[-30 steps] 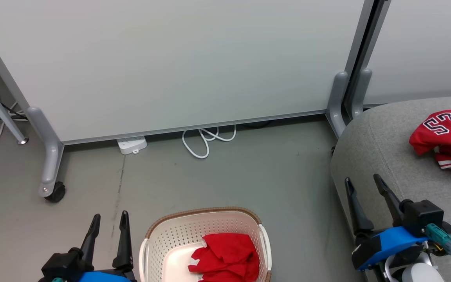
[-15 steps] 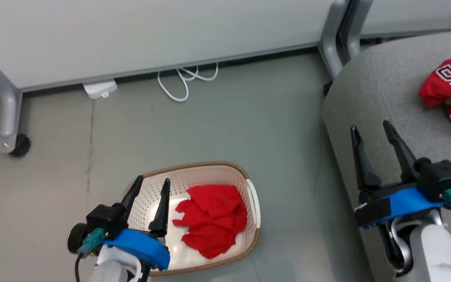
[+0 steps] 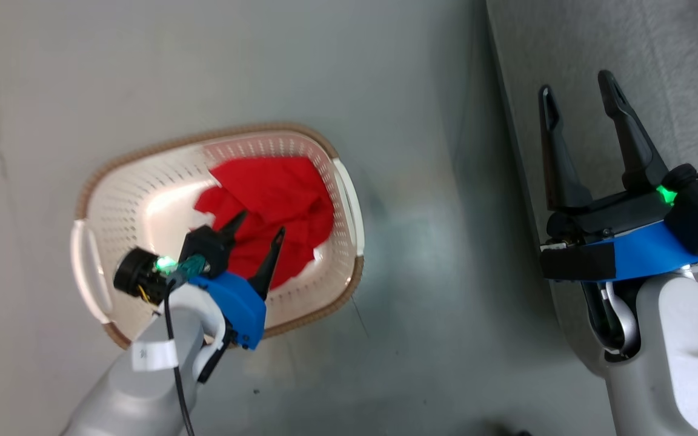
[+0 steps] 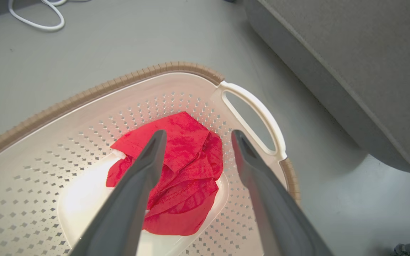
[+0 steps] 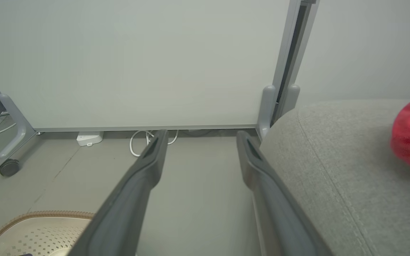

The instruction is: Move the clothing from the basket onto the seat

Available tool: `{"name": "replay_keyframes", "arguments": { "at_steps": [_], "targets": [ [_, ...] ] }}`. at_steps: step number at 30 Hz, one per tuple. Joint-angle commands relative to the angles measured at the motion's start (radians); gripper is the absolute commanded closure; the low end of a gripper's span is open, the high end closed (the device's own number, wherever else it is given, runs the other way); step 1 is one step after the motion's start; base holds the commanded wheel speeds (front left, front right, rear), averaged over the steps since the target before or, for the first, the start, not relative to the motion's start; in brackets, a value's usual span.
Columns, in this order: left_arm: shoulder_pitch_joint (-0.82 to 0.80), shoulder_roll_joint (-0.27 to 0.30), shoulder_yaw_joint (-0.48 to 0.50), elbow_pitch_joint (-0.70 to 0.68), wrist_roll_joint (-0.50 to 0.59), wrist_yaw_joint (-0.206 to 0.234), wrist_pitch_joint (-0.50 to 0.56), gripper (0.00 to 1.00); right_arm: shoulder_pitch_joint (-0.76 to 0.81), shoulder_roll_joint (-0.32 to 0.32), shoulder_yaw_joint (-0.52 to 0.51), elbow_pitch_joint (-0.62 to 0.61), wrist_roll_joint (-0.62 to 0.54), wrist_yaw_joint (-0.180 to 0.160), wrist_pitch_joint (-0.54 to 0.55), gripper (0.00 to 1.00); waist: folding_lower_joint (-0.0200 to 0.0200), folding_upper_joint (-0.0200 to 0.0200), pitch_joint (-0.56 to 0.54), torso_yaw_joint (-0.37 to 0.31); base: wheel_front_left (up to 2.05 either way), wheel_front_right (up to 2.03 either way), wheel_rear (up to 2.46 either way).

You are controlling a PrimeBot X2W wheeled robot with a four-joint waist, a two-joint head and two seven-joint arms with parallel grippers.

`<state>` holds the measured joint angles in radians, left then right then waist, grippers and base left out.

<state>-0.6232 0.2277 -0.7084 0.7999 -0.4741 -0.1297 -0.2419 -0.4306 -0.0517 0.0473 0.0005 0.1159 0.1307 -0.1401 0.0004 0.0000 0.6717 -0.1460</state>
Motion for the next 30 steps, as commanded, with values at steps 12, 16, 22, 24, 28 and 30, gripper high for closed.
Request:
{"name": "replay_keyframes", "arguments": {
  "at_steps": [12, 16, 22, 24, 28, 30],
  "targets": [
    [-0.233, 0.055, -0.299, 0.171, -0.005, -0.001, 0.042, 0.0, -0.039, 0.002, 0.044, -0.036, 0.028, 0.0, -0.036, 0.0, -0.0004, 0.0, 0.256, -0.08, 0.0, 0.0, 0.0],
    [-0.286, 0.064, -0.342, 0.23, -0.005, -0.001, 0.037, 0.0, -0.034, 0.002, 0.054, -0.036, 0.037, 0.0, -0.045, 0.0, -0.0004, 0.0, 0.283, -0.092, 0.0, 0.0, 0.0],
    [-0.336, 0.027, -0.354, 0.343, 0.007, 0.024, 0.054, 0.0, 0.006, 0.002, 0.046, -0.045, 0.041, 0.0, -0.05, 0.0, -0.0004, 0.0, 0.293, -0.098, 0.0, 0.0, 0.0],
    [-0.351, 0.014, -0.355, 0.373, 0.004, 0.026, 0.067, 0.0, 0.018, 0.002, 0.042, -0.054, 0.04, 0.0, -0.048, 0.0, -0.0004, 0.0, 0.298, -0.098, 0.0, 0.0, 0.0],
    [-0.378, -0.006, -0.357, 0.419, 0.001, 0.042, 0.094, 0.0, 0.04, 0.002, 0.041, -0.072, 0.042, 0.0, -0.043, 0.0, -0.0004, 0.0, 0.307, -0.099, 0.0, 0.0, 0.0],
    [-0.388, -0.012, -0.358, 0.437, -0.001, 0.05, 0.116, 0.0, 0.053, 0.002, 0.042, -0.077, 0.046, 0.0, -0.042, 0.0, -0.0004, 0.0, 0.311, -0.099, 0.0, 0.0, 0.0]
  ]
}}
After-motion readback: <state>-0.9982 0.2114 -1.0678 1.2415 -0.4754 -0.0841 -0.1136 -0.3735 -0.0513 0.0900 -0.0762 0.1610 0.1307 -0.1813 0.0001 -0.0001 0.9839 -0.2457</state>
